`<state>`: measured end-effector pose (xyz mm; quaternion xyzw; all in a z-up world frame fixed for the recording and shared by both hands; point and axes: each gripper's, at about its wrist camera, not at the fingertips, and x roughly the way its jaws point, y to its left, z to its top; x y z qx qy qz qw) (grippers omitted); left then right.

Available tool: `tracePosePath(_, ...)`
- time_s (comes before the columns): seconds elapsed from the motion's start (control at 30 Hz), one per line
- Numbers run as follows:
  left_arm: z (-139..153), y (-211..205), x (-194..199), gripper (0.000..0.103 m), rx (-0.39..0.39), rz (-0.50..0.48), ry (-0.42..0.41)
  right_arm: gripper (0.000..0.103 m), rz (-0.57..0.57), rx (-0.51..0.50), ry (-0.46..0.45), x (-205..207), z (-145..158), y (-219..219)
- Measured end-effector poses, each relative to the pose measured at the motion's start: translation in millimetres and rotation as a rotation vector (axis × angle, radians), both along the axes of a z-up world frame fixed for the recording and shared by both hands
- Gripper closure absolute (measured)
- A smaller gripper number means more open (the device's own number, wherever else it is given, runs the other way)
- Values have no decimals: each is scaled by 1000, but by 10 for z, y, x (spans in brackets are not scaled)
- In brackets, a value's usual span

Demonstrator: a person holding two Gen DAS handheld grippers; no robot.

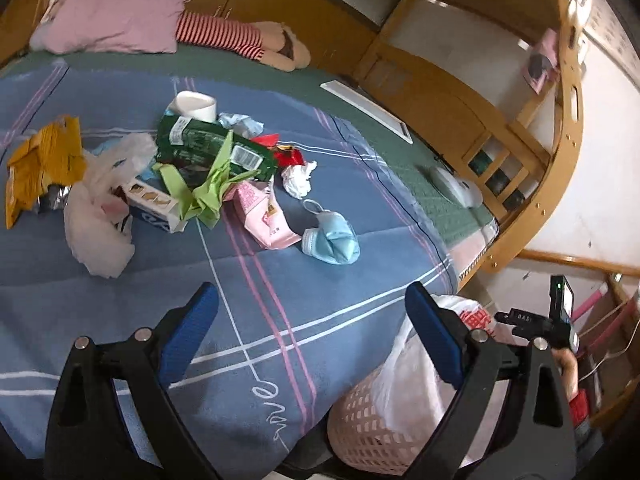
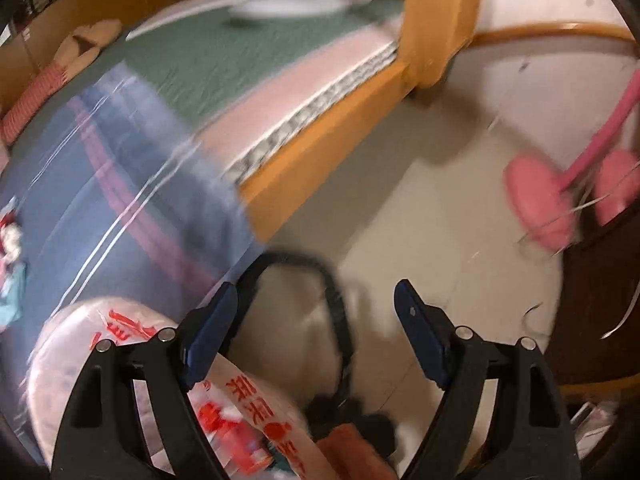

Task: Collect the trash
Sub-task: 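Carry the red box and clear bag to the basket and release both, then grasp the white tissue with the left tool while the right tool grasps the blue mask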

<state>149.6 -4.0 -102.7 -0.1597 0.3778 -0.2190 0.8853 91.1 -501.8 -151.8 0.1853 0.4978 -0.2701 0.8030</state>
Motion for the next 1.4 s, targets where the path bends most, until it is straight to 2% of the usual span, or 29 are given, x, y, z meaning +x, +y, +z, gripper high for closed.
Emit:
tracePosePath(0.13, -22, -59, 3, 9, 16, 1, -1, 23, 66, 197, -73, -28, 84, 421)
tracePosePath(0.27, -44, 16, 14, 9, -8, 26, 4, 23, 70, 305, -122, 35, 50, 813)
tracePosePath(0.33, -57, 74, 16, 9, -6, 49, 13, 23, 70, 236, -203, 42, 232, 828)
tracePosePath(0.4, -57, 142, 36, 9, 5, 83, 19, 23, 39, 138, -244, 32, 417, 839)
tracePosePath(0.47, -32, 249, 100, 9, 65, 173, 24, 23, 71, 95, -245, 103, 545, 914)
tracePosePath(0.57, 28, 405, 290, 9, 227, 312, 33, 23, 145, 43, -254, 262, 673, 1105)
tracePosePath(0.63, 67, 544, 439, 9, 276, 361, 44, 20, 272, 12, -221, 465, 736, 1405)
tracePosePath(0.77, 59, 955, 617, 6, 269, 515, 63, 19, 476, -20, -113, 965, 700, 2032)
tracePosePath(0.83, -50, 1183, 640, 6, 223, 618, 136, 19, 538, -6, -96, 1242, 651, 2309)
tracePosePath(0.93, -150, 1432, 702, 6, 118, 694, 221, 19, 606, -32, -46, 1630, 474, 2692)
tracePosePath(0.97, -157, 1481, 708, 6, 111, 710, 216, 19, 629, -28, 6, 1811, 332, 2828)
tracePosePath(1.03, -181, 1559, 754, 6, 148, 755, 204, 20, 639, -14, 64, 1941, 159, 2956)
tracePosePath(1.1, -262, 1630, 858, 6, 144, 770, 233, 51, 667, 6, 96, 1959, 36, 3075)
tracePosePath(1.13, -301, 1645, 900, 6, 122, 766, 254, 73, 692, 31, 107, 1923, 11, 3128)
tracePosePath(1.17, -347, 1646, 941, 6, 95, 754, 271, 80, 702, 40, 99, 1866, 28, 3161)
tracePosePath(1.23, -422, 1609, 1012, 6, 41, 704, 301, 86, 726, 29, 70, 1751, 123, 3208)
tracePosePath(1.3, -418, 1519, 1019, 6, -11, 639, 300, 86, 748, 46, 33, 1616, 241, 3195)
tracePosePath(1.33, -417, 1463, 1008, 6, -24, 612, 288, 86, 756, 51, 12, 1531, 310, 3178)
tracePosePath(1.4, -434, 1368, 1035, 6, 1, 583, 290, 86, 763, 52, -20, 1409, 399, 3160)
